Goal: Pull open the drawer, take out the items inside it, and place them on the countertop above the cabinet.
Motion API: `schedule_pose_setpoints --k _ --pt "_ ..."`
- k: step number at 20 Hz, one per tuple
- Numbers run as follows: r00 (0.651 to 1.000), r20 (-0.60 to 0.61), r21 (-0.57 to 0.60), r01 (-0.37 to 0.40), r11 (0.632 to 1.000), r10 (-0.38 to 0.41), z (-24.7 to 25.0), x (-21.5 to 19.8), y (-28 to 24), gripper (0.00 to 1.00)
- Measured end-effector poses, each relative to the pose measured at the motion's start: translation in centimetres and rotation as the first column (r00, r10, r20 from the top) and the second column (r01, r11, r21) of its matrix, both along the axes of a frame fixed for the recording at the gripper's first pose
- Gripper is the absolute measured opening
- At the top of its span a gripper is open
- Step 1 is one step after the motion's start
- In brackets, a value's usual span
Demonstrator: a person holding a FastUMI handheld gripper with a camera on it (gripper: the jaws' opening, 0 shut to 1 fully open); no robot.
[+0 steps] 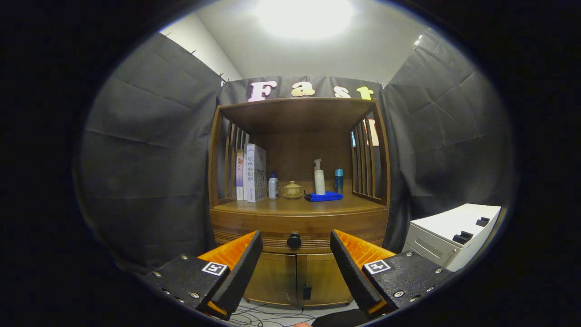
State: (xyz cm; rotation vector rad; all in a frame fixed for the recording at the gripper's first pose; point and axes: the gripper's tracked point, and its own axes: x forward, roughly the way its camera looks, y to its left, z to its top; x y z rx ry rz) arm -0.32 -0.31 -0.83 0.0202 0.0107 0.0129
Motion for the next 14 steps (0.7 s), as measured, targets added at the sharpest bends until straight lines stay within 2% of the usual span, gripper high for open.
schedule_pose_setpoints --k 7,14 --pt "1.0 0.0 0.018 -0.02 1.0 0.02 0.0 1.0 0.3 0.94" --pt "0.999 -0.027 0.036 -0.027 0.999 0.028 -0.3 5.0 0.3 0.94"
